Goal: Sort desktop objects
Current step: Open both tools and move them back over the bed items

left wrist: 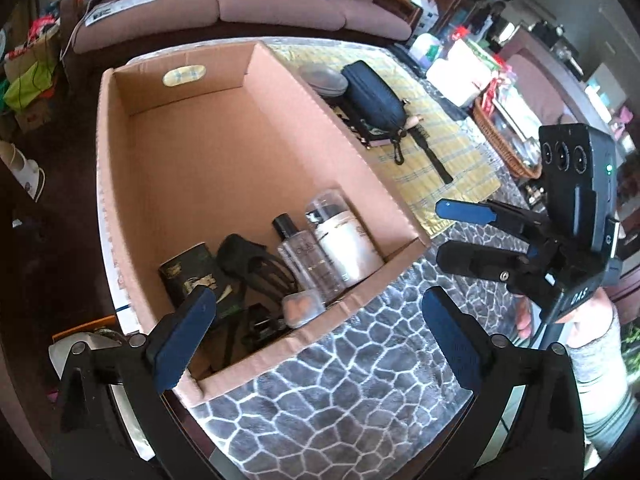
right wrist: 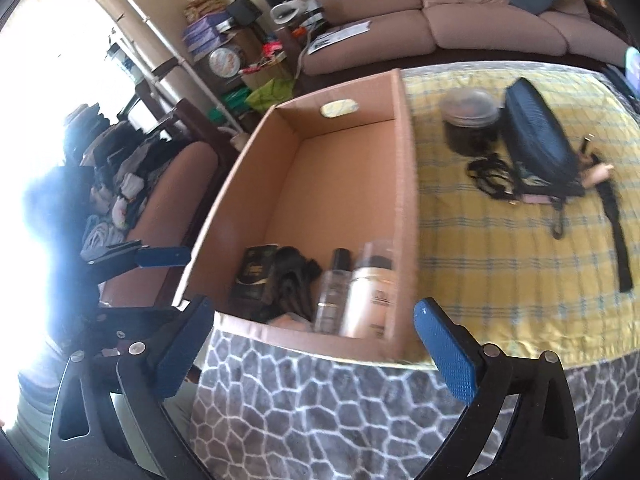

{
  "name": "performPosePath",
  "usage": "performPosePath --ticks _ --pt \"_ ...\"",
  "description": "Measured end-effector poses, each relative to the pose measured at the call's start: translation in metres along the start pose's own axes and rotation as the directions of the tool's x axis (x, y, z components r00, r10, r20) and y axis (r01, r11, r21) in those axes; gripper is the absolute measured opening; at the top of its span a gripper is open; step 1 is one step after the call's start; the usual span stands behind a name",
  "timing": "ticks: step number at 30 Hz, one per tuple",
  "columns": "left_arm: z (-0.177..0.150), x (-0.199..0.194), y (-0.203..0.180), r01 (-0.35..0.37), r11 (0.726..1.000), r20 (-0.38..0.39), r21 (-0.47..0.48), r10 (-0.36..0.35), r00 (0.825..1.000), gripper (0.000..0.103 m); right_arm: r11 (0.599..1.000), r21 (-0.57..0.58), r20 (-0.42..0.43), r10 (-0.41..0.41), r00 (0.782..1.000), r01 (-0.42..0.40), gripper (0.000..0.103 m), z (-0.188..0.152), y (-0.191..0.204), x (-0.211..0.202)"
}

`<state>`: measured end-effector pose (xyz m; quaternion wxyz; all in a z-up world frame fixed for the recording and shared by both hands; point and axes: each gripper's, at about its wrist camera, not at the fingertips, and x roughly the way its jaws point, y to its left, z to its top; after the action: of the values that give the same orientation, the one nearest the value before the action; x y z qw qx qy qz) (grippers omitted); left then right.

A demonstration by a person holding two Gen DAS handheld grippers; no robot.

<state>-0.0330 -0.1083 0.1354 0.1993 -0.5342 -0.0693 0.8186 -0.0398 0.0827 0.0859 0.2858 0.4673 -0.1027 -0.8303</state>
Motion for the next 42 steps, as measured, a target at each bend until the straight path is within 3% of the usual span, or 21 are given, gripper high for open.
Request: performPosePath --ticks 4,11,22,33,42 --pt "0.007 0.009 -0.022 0.006 1.000 0.000 0.030 -0.006 1.000 0.103 1.000 0.024 0.027 -0.017 1.000 0.016 0.102 -0.004 -0.020 -0.018" --pt "0.040 0.032 -0.067 0.006 0.998 0.002 0.066 -0.006 1.000 0.103 0.992 0.064 0.096 -0.114 0.989 0.108 0.102 -0.007 -0.070 -0.056" --pt "0.120 0.095 -0.102 0.073 0.997 0.015 -0.040 -0.073 0.997 0.103 0.967 0.115 0.137 -0.241 0.961 0.226 0.102 -0.004 -0.154 -0.080" --pt "0.180 0.171 -0.127 -0.011 0.999 0.009 -0.041 0.012 1.000 0.103 0.934 0.159 0.146 -0.342 0.928 0.319 0.101 0.011 -0.235 -0.076" --pt "0.214 0.214 -0.145 -0.115 0.990 0.016 0.083 0.114 0.993 0.103 0.925 0.188 0.186 -0.363 0.913 0.329 0.077 0.039 -0.275 -0.067"
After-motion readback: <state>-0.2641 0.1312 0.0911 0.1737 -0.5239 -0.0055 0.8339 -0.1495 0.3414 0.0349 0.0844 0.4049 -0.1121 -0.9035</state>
